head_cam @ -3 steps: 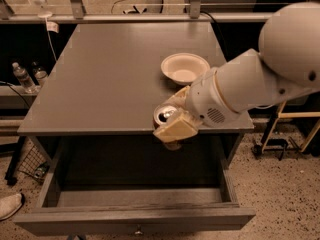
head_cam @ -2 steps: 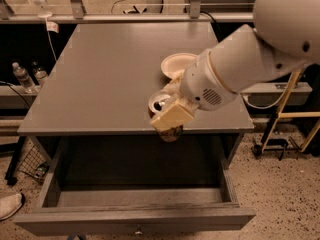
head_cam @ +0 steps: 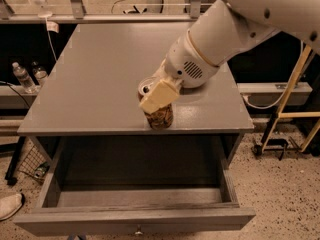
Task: Pick orange can from top drawer and place on counter
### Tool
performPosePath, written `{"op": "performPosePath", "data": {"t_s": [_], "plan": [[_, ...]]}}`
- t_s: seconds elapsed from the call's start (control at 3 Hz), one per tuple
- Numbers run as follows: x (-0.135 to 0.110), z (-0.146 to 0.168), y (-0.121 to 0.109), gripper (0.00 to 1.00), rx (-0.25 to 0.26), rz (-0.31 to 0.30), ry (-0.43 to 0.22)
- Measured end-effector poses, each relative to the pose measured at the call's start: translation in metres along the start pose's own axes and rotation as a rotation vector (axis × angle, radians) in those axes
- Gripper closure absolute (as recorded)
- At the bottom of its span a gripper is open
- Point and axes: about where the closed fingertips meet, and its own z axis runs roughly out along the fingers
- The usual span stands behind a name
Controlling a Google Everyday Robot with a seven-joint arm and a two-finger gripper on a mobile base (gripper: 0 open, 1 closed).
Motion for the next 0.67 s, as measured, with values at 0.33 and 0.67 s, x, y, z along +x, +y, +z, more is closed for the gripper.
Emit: {"op": "performPosePath", "data": {"t_s": [0.33, 0.67], "plan": [[0.0, 0.006, -0.012, 1.0, 0.027, 0.058, -0.026], [0.0, 0.009, -0.028, 1.0, 0.057, 0.105, -0.064]]}}
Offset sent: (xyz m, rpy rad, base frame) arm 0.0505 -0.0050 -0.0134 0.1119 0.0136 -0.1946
